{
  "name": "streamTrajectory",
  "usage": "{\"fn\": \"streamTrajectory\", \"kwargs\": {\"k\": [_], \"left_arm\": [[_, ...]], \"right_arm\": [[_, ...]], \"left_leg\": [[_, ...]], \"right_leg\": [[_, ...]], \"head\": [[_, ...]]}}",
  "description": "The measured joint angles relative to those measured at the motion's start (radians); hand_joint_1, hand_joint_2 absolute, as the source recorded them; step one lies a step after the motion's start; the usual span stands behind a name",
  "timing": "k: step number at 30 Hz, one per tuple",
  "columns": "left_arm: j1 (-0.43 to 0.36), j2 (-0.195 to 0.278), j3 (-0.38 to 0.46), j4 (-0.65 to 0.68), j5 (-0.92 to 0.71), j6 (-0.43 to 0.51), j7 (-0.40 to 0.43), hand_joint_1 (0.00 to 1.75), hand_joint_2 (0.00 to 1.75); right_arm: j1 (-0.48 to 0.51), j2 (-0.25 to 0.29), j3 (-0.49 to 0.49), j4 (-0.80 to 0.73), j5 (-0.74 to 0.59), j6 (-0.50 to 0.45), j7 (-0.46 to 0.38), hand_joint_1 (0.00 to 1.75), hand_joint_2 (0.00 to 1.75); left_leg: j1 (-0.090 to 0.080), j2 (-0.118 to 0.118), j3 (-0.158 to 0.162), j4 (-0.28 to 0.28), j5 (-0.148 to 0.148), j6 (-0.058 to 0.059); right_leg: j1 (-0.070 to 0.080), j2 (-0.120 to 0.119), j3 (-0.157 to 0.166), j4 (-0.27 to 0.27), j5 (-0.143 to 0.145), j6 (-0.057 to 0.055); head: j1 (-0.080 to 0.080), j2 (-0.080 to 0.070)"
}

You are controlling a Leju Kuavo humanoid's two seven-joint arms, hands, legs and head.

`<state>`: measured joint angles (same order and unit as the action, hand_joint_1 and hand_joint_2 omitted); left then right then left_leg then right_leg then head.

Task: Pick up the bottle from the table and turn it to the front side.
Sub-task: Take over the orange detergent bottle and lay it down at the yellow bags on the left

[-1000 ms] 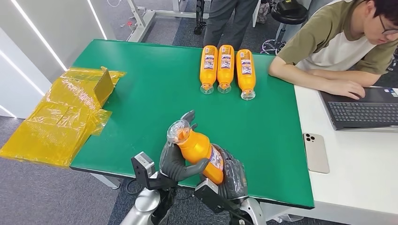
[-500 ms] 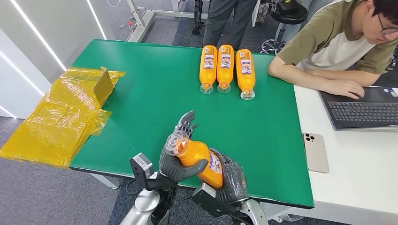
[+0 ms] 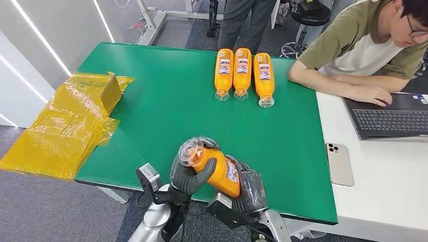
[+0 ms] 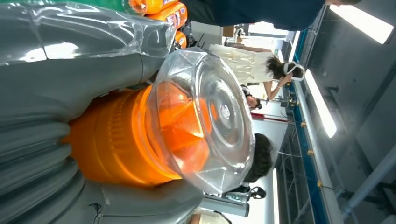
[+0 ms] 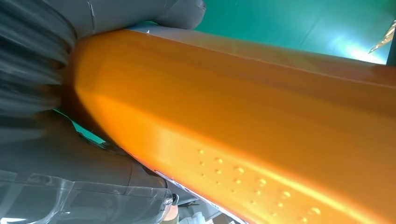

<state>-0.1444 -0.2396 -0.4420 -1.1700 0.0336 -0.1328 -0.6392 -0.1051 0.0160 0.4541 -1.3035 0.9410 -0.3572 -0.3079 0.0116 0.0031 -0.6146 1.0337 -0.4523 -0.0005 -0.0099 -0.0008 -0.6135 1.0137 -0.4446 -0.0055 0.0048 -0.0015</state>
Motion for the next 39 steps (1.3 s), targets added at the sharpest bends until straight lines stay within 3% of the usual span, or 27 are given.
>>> {"fn": "streamTrajectory", "kwargs": {"k": [1, 4, 5, 14, 20, 28, 33, 39], "left_arm": [[0.000, 0.000, 0.000, 0.000, 0.001, 0.000, 0.000, 1.75, 1.75], [0.000, 0.000, 0.000, 0.000, 0.003, -0.001, 0.001, 1.75, 1.75], [0.000, 0.000, 0.000, 0.000, 0.003, 0.000, 0.001, 1.75, 1.75], [-0.001, 0.000, 0.000, 0.000, -0.027, 0.086, 0.003, 1.75, 1.75], [-0.004, 0.005, 0.010, -0.031, -0.145, 0.289, 0.012, 1.75, 1.75], [-0.068, 0.018, 0.066, -0.166, -0.368, 0.495, 0.048, 1.75, 1.75], [-0.149, 0.085, 0.086, -0.182, -0.612, 0.653, 0.129, 1.75, 1.75], [-0.304, 0.209, 0.095, -0.093, -0.915, 0.716, 0.299, 1.75, 1.75]], "right_arm": [[0.002, 0.000, 0.000, 0.000, 0.000, -0.005, -0.002, 1.41, 1.75], [0.010, 0.002, 0.001, 0.000, -0.006, -0.024, -0.008, 0.10, 1.75], [0.012, 0.005, 0.001, 0.000, -0.012, -0.032, -0.012, 0.00, 1.75], [0.027, 0.049, 0.019, -0.053, -0.202, -0.140, -0.120, 0.00, 1.75], [0.068, 0.079, 0.032, -0.164, -0.551, -0.217, -0.287, 0.00, 1.75], [0.075, 0.080, 0.059, -0.294, -0.587, -0.320, -0.344, 0.00, 1.75], [0.077, 0.077, 0.061, -0.332, -0.649, -0.322, -0.385, 0.00, 1.75], [0.071, 0.075, 0.068, -0.349, -0.709, -0.319, -0.382, 0.00, 1.75]], "left_leg": [[0.000, 0.000, 0.000, 0.000, 0.000, 0.000], [0.000, 0.000, 0.000, 0.000, 0.000, 0.000], [0.000, 0.000, 0.000, 0.000, 0.000, 0.000], [0.000, 0.000, 0.000, 0.000, 0.000, 0.000], [0.000, 0.000, 0.000, 0.000, 0.000, 0.000], [0.000, 0.000, 0.000, 0.000, 0.000, 0.000], [0.000, 0.000, 0.000, 0.000, 0.001, -0.001], [0.000, 0.000, 0.000, 0.000, 0.001, -0.002]], "right_leg": [[0.000, 0.000, 0.000, 0.000, 0.000, 0.000], [0.000, 0.000, 0.000, 0.000, 0.000, 0.000], [0.000, 0.000, 0.000, 0.000, 0.000, 0.000], [0.000, 0.000, 0.000, 0.000, 0.000, 0.000], [0.000, 0.000, 0.000, 0.000, 0.000, 0.000], [0.000, -0.001, 0.001, 0.001, 0.000, 0.000], [0.000, -0.001, 0.001, 0.002, 0.000, -0.001], [0.000, 0.000, 0.000, 0.003, 0.001, -0.001]], "head": [[0.000, 0.000], [0.000, 0.000], [0.000, 0.000], [0.000, 0.000], [0.000, 0.000], [0.001, 0.000], [0.001, 0.000], [0.001, 0.000]]}}
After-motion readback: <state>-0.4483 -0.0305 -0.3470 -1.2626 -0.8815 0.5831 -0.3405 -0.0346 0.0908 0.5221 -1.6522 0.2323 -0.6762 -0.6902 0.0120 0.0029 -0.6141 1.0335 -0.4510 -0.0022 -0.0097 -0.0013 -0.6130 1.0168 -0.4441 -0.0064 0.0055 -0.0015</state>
